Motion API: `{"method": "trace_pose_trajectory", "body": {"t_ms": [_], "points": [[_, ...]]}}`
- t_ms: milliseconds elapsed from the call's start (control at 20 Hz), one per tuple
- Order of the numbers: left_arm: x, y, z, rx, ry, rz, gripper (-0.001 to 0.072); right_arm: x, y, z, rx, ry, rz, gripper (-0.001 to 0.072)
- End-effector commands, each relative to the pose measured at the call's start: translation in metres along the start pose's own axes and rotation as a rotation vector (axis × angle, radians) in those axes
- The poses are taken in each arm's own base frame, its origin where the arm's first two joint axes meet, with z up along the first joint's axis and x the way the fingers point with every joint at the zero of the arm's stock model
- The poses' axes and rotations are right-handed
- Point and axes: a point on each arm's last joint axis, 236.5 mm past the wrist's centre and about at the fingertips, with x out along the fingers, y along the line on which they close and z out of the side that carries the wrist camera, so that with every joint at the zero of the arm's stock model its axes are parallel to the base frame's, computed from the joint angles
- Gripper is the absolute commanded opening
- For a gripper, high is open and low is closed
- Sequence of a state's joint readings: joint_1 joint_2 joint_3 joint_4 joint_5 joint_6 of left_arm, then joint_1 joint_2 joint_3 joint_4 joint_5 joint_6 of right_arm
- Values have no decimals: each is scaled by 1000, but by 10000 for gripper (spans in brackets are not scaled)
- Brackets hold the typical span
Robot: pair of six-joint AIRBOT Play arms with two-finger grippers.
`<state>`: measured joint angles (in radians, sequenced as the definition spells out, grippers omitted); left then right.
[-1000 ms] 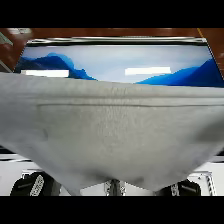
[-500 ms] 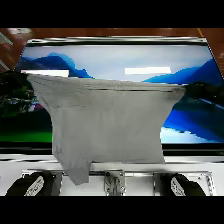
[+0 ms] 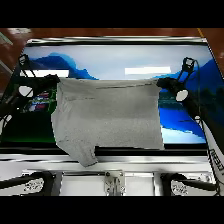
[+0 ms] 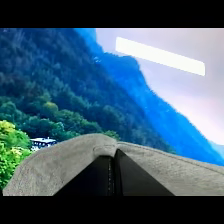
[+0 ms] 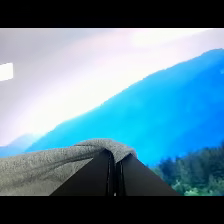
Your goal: Fold the shirts.
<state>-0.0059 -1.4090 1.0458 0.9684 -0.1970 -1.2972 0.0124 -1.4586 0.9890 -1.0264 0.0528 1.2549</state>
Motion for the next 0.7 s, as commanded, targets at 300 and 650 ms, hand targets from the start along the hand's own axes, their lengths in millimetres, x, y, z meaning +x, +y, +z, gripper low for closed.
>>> {"method": "trace_pose_trajectory", "body": {"t_ms": [300,650], "points": [[12,20,-84,197,377,-30,35,2,9,-65,58,250,42,55],[-29,48,-136,231,736,38,34,-39,-3,-153,153,673,30,55]]}}
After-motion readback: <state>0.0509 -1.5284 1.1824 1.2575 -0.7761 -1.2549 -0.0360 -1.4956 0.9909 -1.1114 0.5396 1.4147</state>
